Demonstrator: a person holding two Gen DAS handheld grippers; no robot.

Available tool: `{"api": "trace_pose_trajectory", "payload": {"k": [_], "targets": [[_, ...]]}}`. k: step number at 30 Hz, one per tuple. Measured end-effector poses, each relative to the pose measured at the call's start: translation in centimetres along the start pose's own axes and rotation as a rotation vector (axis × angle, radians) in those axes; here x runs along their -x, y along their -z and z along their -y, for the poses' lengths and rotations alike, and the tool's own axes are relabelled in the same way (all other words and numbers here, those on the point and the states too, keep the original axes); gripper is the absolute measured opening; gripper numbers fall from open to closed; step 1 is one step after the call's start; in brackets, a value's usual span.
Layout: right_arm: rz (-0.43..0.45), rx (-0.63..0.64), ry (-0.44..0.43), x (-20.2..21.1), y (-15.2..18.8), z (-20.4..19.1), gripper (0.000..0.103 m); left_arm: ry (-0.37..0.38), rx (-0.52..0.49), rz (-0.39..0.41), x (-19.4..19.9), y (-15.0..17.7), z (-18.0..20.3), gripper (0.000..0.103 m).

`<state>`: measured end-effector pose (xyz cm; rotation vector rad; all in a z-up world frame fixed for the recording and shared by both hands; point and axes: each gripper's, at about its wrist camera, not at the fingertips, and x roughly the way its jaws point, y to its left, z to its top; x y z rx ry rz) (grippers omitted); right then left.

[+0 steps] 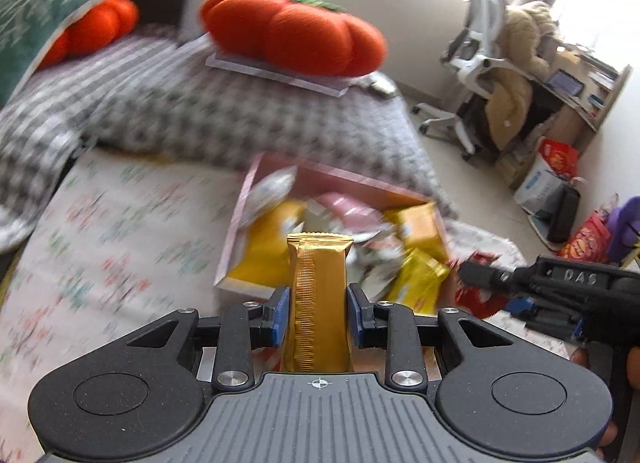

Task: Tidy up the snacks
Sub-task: 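Lower the gold bar and red candy into the box and open both grippers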

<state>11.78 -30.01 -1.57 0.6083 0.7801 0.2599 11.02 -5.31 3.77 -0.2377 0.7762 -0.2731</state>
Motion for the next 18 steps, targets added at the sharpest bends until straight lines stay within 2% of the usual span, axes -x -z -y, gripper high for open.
{"api": "trace_pose_trajectory", "payload": {"k": [6,11,18], "targets": [[0.017,-0.125,-0.004,-0.2,-1.1,2.8,0.028,0.070,-0.065,0.028,-4.3,-2.0,3.9,0.028],[0.011,-0.155,0.002,-0.6,-1.7,3.9,0.028,0.110,-0.098,-0.005,-8.3,-2.1,4.9,0.028],[0.022,-0.185,-0.014,-1.0,-2.3,4.6,0.028,0.063,-0.159,0.044,-10.7,-1.7,5.2,0.029]]}}
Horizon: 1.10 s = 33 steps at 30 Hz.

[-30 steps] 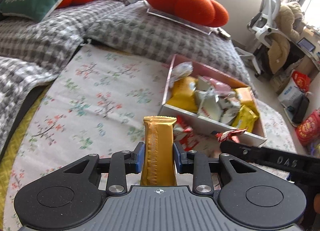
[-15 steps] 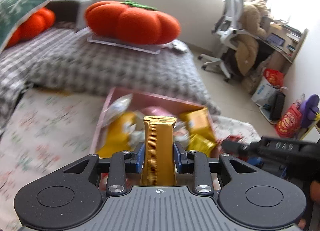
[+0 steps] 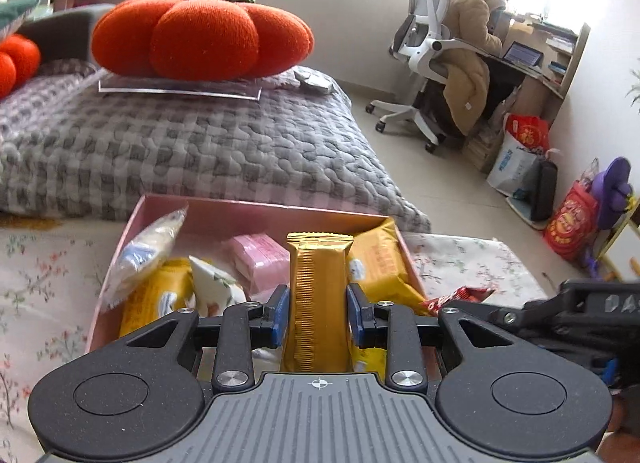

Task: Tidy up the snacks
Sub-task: 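Lower the gold bar and red candy into the box and open both grippers, then grasp the red-and-white candy pack with the left gripper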

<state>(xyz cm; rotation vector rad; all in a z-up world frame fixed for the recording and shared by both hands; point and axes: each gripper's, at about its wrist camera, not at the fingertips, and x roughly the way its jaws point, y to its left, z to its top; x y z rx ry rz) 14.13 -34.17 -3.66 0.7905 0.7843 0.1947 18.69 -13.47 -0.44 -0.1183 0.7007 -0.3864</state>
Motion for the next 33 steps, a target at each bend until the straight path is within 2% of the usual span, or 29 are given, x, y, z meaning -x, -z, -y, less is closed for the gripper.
{"api": "trace_pose_trajectory", "payload": {"k": [4,7,8,10,14,22,26,29,33], "targets": [[0.013,0.000,-0.030,-0.6,0.3,-0.2,0.029,-0.033,-0.056,0.049,-0.1,0.7,0.0,0.031],[0.023,0.028,-0.050,-1.0,0.8,-0.8,0.033,-0.019,-0.062,0.082,1.1,0.8,-0.2,0.043],[0.022,0.039,-0.049,-1.2,0.9,-0.9,0.035,-0.024,-0.052,0.093,1.6,0.7,-0.4,0.045],[0.020,0.055,-0.038,-1.3,1.1,-1.2,0.040,-0.020,-0.023,0.098,2.6,0.3,-0.9,0.045],[0.022,0.055,-0.026,-0.9,1.1,-1.4,0.040,-0.057,-0.012,0.109,4.6,-0.2,-1.5,0.045],[-0.004,0.054,0.015,0.1,1.5,-2.3,0.045,-0.177,0.064,0.039,8.9,1.3,-5.4,0.048],[-0.022,0.091,0.039,0.8,2.5,-3.4,0.051,-0.216,0.076,-0.015,9.9,3.1,-7.2,0.055],[-0.030,0.166,0.085,1.5,3.7,-4.6,0.057,-0.212,0.072,-0.086,9.5,3.9,-7.5,0.055],[-0.054,0.278,0.161,1.2,4.8,-6.0,0.060,-0.172,0.107,-0.127,8.8,4.3,-7.8,0.057]]}}
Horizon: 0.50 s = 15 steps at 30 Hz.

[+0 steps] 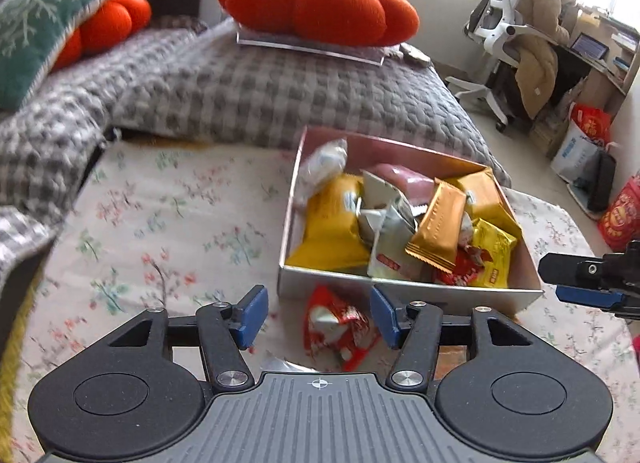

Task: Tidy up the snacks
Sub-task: 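Grasp the red-and-white candy pack with the left gripper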

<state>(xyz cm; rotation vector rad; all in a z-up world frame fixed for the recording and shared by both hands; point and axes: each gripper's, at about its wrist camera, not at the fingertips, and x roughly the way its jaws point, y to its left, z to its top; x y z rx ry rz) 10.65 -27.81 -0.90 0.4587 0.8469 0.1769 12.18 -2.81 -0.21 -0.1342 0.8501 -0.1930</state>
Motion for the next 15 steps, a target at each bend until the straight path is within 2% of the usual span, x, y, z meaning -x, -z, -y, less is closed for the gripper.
{"api": "trace_pose_trajectory", "payload": {"k": [3,7,15], "targets": [[-0.006,0.036,0.040,-0.3,-0.1,-0.3,0.066,0.004,-0.009,-0.018,-0.6,0.4,0.0,0.059],[-0.032,0.058,0.108,-0.8,0.1,0.1,0.068,0.021,-0.003,-0.046,-1.4,0.8,-0.2,0.063],[-0.092,-0.045,0.130,-1.7,0.4,1.9,0.068,0.061,0.070,-0.083,-3.4,1.0,-1.2,0.066]]}}
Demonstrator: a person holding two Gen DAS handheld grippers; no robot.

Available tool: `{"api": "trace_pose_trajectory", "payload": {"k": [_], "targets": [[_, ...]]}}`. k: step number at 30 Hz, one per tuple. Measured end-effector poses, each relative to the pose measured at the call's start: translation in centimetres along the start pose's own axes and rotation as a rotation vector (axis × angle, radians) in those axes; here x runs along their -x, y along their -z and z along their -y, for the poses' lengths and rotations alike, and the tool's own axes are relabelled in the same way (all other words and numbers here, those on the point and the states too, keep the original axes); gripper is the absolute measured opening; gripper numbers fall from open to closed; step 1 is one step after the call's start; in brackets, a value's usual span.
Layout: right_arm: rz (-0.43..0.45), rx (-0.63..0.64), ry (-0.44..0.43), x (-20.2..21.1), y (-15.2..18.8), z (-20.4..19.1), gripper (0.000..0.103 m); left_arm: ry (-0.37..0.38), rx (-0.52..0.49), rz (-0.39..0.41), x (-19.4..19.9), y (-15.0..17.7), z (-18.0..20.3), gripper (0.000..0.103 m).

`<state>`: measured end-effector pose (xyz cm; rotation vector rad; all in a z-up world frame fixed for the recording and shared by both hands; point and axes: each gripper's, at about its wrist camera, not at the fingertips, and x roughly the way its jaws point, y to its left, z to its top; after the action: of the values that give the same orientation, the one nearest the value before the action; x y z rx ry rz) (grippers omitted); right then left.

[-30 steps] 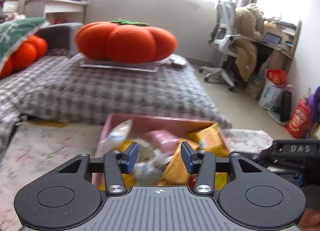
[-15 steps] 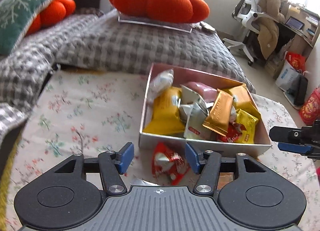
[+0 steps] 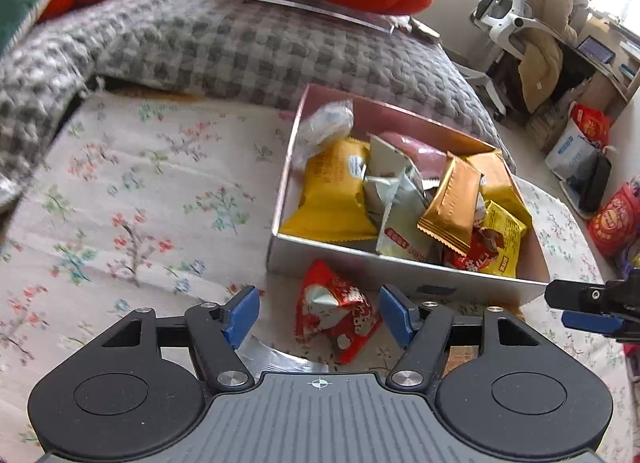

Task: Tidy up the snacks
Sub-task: 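Grasp the red-and-white candy pack with the left gripper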

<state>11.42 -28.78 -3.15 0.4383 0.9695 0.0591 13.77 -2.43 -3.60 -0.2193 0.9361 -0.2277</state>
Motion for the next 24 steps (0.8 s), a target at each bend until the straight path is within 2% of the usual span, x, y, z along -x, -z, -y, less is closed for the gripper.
{"api": "trace_pose_trajectory", "payload": {"k": [4,10,12,13,14,18,24], "targets": [[-0.007,0.009,0.012,-0.1,0.3,-0.3,0.068,0.015,0.006,-0.029,-1.4,0.3,0.1,0.066],[-0.024,0.010,0.013,-0.5,0.5,-0.6,0.068,0.009,0.005,-0.011,-3.1,0.4,0.4,0.068],[-0.025,0.015,0.018,-0.6,0.6,-0.6,0.068,0.005,-0.007,-0.011,-3.1,0.3,0.5,0.064],[-0.026,0.015,0.022,-0.6,0.6,-0.6,0.068,0.001,-0.012,-0.007,-3.1,0.4,0.5,0.054],[-0.026,0.014,0.023,-0.7,0.5,-0.6,0.068,-0.002,-0.020,-0.006,-3.0,0.4,0.6,0.040],[-0.032,0.022,0.023,-0.9,0.7,-0.7,0.068,-0.005,-0.016,-0.005,-2.5,0.4,0.6,0.035],[-0.025,0.089,0.000,-1.2,1.2,-1.6,0.068,0.036,0.065,0.005,-0.4,-0.1,-0.4,0.031]]}}
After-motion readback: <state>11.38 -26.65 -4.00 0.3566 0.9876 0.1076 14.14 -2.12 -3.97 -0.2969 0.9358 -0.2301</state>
